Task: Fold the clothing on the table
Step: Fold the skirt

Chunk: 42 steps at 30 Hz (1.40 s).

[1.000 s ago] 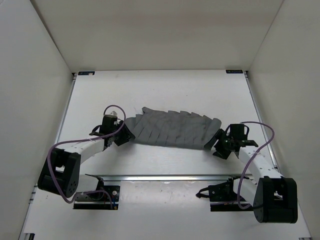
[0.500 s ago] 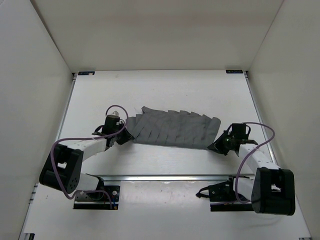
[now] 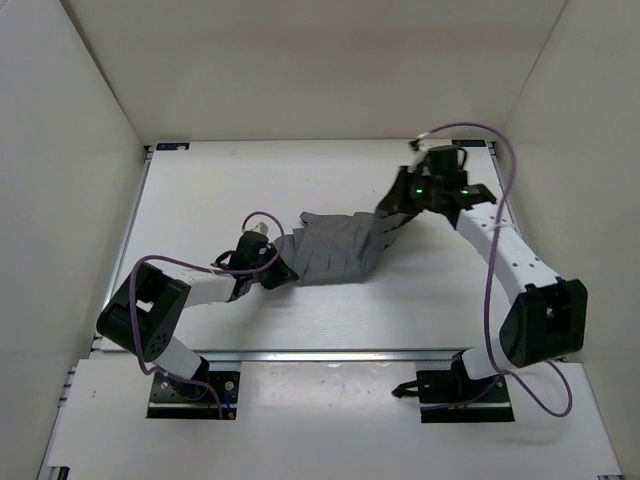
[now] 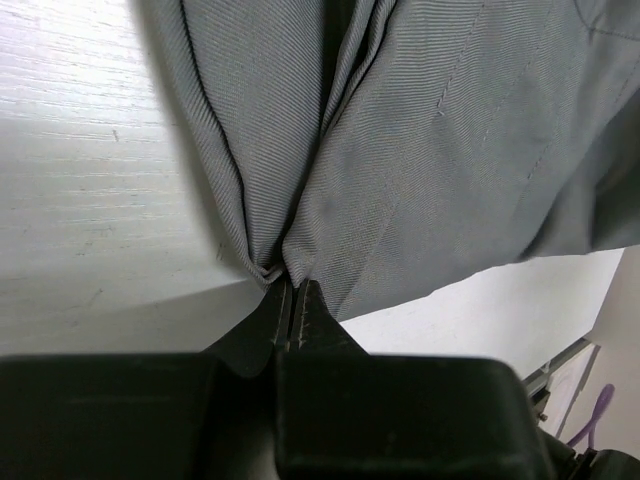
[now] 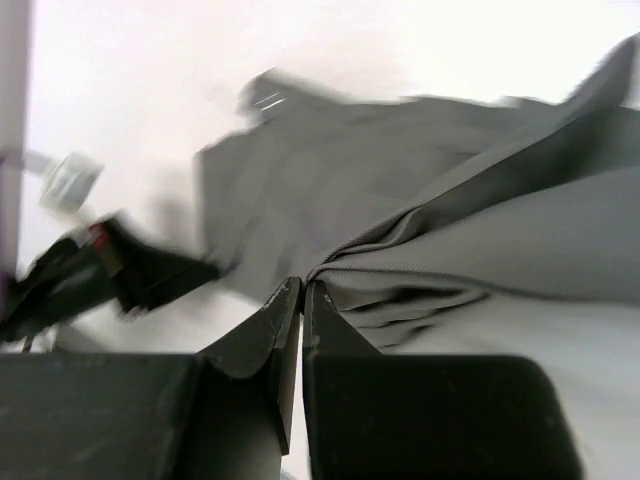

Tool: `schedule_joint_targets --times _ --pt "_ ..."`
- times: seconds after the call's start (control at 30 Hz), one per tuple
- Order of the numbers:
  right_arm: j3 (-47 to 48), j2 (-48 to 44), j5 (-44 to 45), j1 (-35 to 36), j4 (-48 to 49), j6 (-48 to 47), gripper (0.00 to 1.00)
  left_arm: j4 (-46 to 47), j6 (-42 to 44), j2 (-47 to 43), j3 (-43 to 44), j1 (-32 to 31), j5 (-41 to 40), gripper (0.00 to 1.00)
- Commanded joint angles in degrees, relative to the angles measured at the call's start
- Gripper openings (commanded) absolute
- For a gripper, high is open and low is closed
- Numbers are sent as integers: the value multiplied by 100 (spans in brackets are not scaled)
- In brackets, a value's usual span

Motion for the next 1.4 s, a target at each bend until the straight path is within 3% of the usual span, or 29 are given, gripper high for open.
schedule_joint_targets --times 0.0,0.13,0.3,0.63,0.7,0.73,0.77,0.83,0.9,1.13,1.23,1.27,1.37 --pt "402 440 -476 947 107 -15 0 50 -59 33 -193 89 -159 0" --pt "754 1065 -476 2097 451 293 0 129 -50 -81 -307 133 -194 0" --pt "597 1846 -836 2846 1207 733 0 235 -50 -178 -447 186 -168 0" --pt "1132 3069 -1293 3225 1155 655 0 621 -59 -398 -1010 317 35 2" --pt "1159 3123 -1469 3217 1164 584 4 657 -68 -521 -1063 361 113 17" --pt "1124 3088 -1600 3225 1294 575 10 657 -94 -626 -1072 449 253 31" --pt "1080 2948 -1671 3191 1392 558 29 604 -77 -705 -1089 476 306 45" --pt "976 2668 -1611 3243 1541 488 42 429 -138 -968 -1046 564 421 55" --pt "922 2115 -1523 3269 1682 452 48 174 -208 -1329 -1045 660 474 59" --pt "-7 163 -512 2718 1814 513 56 -1221 -244 -3549 -1704 1450 860 71" --pt "-745 -559 -590 2068 1858 662 56 -2117 176 -4508 -1670 1749 975 90" --pt "-1035 -804 -599 1778 1867 637 56 -2373 422 -4703 -1487 1707 1018 99" --pt "-1520 -1280 -634 1232 1683 540 56 -2752 941 -4688 -1056 1663 1281 98"
